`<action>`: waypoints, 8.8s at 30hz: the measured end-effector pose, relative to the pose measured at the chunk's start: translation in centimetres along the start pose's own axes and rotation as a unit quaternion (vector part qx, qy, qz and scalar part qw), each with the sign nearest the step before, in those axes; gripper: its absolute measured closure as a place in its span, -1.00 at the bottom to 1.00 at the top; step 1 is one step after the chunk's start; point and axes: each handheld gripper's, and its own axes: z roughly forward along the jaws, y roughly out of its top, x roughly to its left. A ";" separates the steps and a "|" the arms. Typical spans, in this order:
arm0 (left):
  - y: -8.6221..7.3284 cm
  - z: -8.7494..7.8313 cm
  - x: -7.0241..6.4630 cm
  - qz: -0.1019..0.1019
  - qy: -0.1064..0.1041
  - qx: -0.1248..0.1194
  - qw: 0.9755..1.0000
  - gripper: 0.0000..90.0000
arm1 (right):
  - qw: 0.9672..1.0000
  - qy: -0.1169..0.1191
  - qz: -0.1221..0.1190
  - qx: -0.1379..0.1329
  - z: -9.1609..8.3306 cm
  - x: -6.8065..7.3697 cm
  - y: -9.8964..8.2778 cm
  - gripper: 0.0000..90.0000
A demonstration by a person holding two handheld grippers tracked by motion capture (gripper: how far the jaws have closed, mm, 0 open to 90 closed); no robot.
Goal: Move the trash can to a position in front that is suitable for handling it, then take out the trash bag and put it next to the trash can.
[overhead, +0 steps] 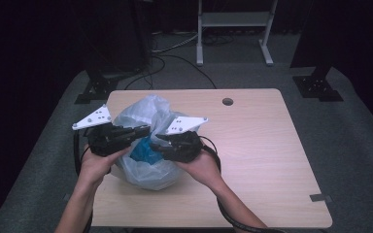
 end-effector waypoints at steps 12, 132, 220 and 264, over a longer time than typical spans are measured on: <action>-0.4 0.2 0.6 -0.036 -0.012 0.006 0.999 0.77 | 0.999 0.025 -0.020 -0.023 -0.1 1.4 0.0 0.99; -5.6 -7.3 1.2 -0.035 0.106 -0.091 0.990 -0.69 | 0.967 0.062 0.155 -0.190 -8.2 -8.3 5.5 0.94; -6.5 -7.9 1.2 -0.040 0.116 -0.109 0.986 -0.79 | 0.952 -0.118 0.233 -0.162 -15.4 -15.5 -2.1 0.94; -6.7 -8.2 1.3 -0.045 0.119 -0.113 0.985 -0.79 | 0.958 -0.063 0.265 -0.090 -6.8 -14.7 -10.1 0.93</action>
